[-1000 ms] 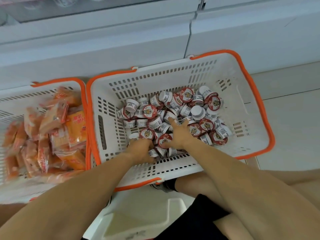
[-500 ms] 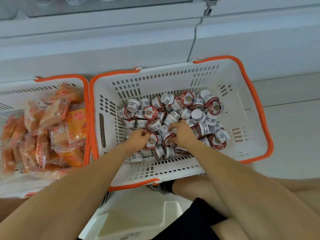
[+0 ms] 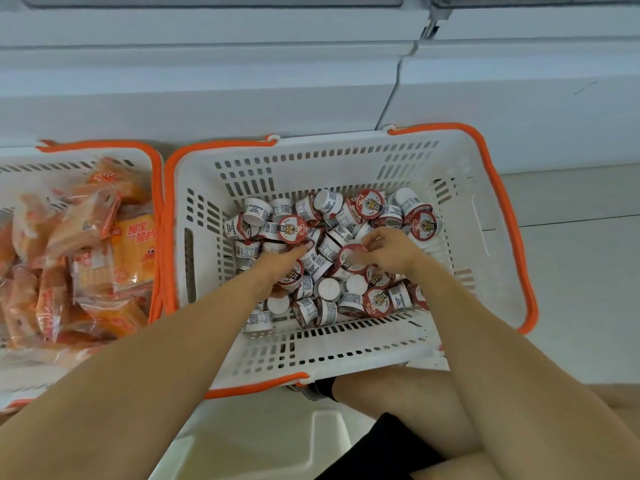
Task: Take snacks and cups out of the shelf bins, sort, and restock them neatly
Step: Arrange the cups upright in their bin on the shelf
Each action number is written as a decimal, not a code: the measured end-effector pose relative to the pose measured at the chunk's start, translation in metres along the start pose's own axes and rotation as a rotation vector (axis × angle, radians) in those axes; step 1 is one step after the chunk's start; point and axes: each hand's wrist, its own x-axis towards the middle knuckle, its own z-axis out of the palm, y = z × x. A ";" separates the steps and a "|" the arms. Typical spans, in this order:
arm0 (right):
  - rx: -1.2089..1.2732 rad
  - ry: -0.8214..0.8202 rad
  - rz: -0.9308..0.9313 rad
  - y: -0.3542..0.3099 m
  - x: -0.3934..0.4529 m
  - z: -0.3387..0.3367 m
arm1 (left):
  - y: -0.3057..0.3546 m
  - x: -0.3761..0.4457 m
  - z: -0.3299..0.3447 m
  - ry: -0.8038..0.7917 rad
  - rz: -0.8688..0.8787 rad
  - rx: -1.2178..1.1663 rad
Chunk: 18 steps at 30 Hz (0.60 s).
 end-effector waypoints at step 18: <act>0.022 -0.013 0.200 -0.015 0.017 0.050 | -0.045 -0.019 -0.016 0.011 0.054 0.024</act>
